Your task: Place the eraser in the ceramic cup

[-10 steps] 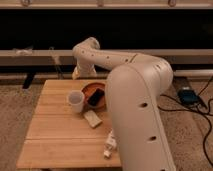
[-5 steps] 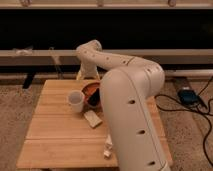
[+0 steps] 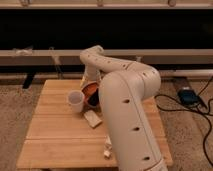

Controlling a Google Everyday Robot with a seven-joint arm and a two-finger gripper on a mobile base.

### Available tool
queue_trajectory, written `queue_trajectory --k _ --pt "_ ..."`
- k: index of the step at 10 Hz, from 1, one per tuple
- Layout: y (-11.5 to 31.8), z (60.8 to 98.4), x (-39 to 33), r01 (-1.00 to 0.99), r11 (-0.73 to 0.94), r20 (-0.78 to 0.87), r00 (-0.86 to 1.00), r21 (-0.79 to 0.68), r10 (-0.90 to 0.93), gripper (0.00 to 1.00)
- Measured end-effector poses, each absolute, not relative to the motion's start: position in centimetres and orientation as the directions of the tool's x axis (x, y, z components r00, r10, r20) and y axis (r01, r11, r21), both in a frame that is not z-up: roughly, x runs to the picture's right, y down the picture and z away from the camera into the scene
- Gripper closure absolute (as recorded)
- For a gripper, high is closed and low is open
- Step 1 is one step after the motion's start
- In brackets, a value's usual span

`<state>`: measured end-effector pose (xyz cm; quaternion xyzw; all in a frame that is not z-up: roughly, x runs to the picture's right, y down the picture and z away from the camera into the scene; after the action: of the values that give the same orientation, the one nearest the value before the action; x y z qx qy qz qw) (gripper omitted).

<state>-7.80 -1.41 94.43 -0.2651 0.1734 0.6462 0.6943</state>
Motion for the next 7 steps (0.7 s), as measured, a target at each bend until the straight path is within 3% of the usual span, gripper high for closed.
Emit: queue_trajectory --k 7 --pt "1.6 94.7 -6.9 -0.987 0.022 -0.630 0.120 -0.162 0.768 0.20"
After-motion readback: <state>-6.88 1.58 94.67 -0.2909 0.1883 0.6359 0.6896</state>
